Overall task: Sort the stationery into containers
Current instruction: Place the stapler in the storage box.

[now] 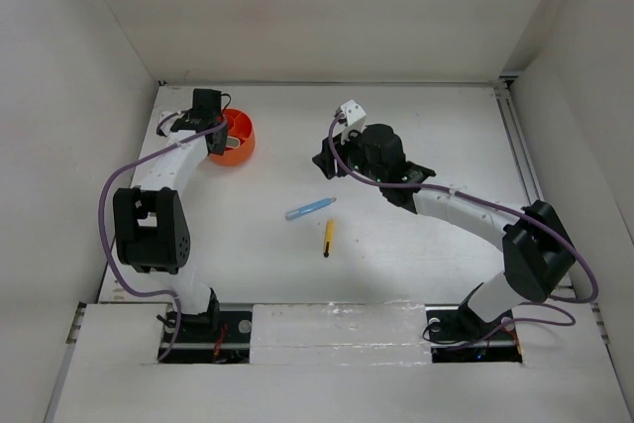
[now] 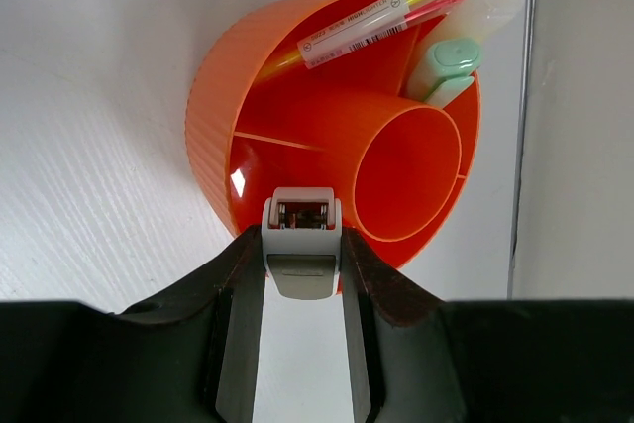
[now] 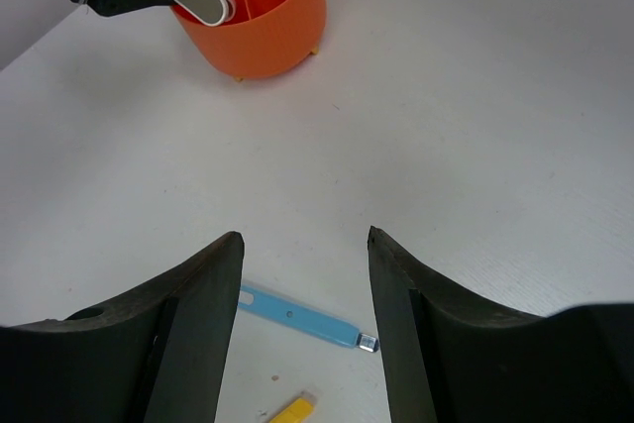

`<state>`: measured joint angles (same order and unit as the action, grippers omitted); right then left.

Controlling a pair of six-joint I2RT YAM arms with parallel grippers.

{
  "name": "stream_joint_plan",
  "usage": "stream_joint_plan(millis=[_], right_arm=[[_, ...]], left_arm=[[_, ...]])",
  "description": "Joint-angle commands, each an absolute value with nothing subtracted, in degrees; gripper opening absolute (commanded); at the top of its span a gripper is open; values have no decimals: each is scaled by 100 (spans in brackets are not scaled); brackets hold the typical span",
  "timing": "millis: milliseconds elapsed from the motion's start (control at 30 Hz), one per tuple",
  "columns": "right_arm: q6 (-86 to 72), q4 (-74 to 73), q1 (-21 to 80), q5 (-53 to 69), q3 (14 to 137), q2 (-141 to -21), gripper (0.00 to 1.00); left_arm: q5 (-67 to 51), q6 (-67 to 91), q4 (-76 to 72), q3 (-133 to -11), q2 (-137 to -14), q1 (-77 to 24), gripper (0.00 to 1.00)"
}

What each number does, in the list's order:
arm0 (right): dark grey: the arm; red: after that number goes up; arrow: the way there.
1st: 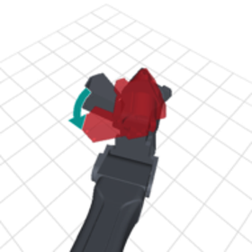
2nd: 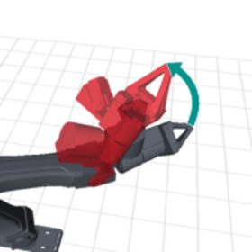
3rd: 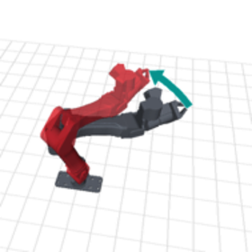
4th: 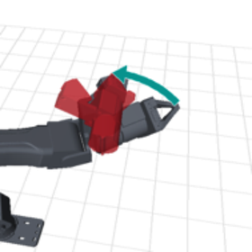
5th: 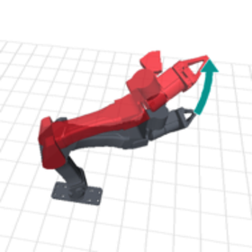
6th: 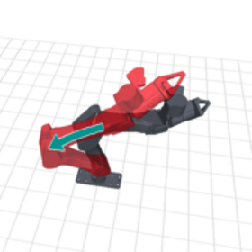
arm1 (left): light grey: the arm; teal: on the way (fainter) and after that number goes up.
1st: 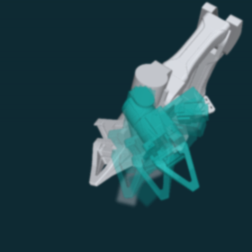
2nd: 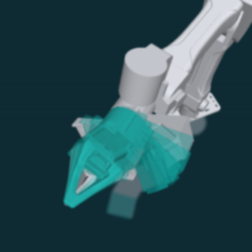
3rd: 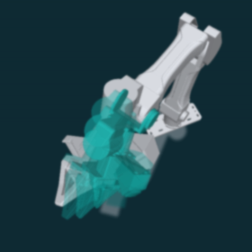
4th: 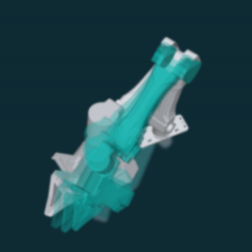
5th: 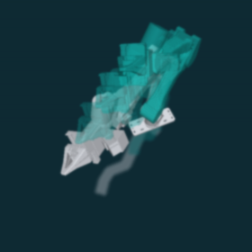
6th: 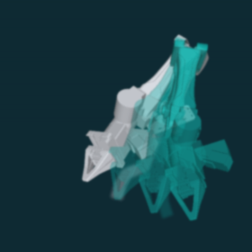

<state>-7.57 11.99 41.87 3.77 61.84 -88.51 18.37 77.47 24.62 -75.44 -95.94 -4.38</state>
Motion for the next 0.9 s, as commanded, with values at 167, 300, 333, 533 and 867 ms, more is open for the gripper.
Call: stream_joint_plan(millis=[167,300,333,533,867], right_arm=[[-809,1468,4157,571,6152,-8745,59],[-809,1521,4157,571,6152,-8745,59],[-809,1521,4157,623,6152,-8745,59],[-809,1573,4157,624,6100,-8745,59],[-809,602,4297,-209,6573,-9148,100]], left_arm=[[1872,7805,2242,-7515,-9536,-404,31],[1820,7805,2127,-7392,-9361,-404,45],[1819,7805,2127,-7331,-9360,-404,49],[1688,7735,2074,-7330,-9185,-404,60],[1407,7024,1503,-7163,-8158,-404,84]])
